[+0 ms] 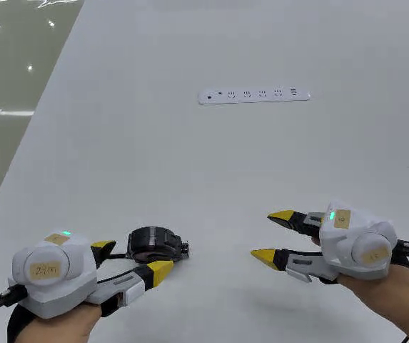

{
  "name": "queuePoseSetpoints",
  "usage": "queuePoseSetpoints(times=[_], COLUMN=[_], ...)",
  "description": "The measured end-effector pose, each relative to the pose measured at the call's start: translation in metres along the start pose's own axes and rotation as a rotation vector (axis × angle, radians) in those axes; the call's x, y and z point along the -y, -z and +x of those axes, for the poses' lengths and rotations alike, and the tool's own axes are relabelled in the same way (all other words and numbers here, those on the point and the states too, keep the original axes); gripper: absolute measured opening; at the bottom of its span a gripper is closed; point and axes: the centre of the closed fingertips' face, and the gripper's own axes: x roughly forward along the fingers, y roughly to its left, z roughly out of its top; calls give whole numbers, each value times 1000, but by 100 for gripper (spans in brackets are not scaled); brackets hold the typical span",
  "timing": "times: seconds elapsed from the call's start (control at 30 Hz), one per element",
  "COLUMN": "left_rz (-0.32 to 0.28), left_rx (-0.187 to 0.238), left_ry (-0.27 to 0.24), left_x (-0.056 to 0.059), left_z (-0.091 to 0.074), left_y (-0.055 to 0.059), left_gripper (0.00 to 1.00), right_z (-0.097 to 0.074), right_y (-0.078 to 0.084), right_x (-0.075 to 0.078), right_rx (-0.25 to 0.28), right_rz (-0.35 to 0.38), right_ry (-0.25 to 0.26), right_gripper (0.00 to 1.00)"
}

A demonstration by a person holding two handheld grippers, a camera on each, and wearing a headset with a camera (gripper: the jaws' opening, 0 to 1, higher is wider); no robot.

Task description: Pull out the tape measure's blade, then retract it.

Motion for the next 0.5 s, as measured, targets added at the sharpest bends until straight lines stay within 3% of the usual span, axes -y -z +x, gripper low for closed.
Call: queuePoseSetpoints(times=[0.27,0.5], left_rz=[-5,7], left_rx=[-4,8], left_ry=[40,53], left_x=[0,-2], left_z=[-6,-14], left_y=[1,3], left_gripper=[64,65], right_z=[-19,-37], right_y=[7,25], right_x=[7,2], right_rx=[-17,-50], right_rz=[20,42], right_ry=[45,52], right_gripper=[48,55])
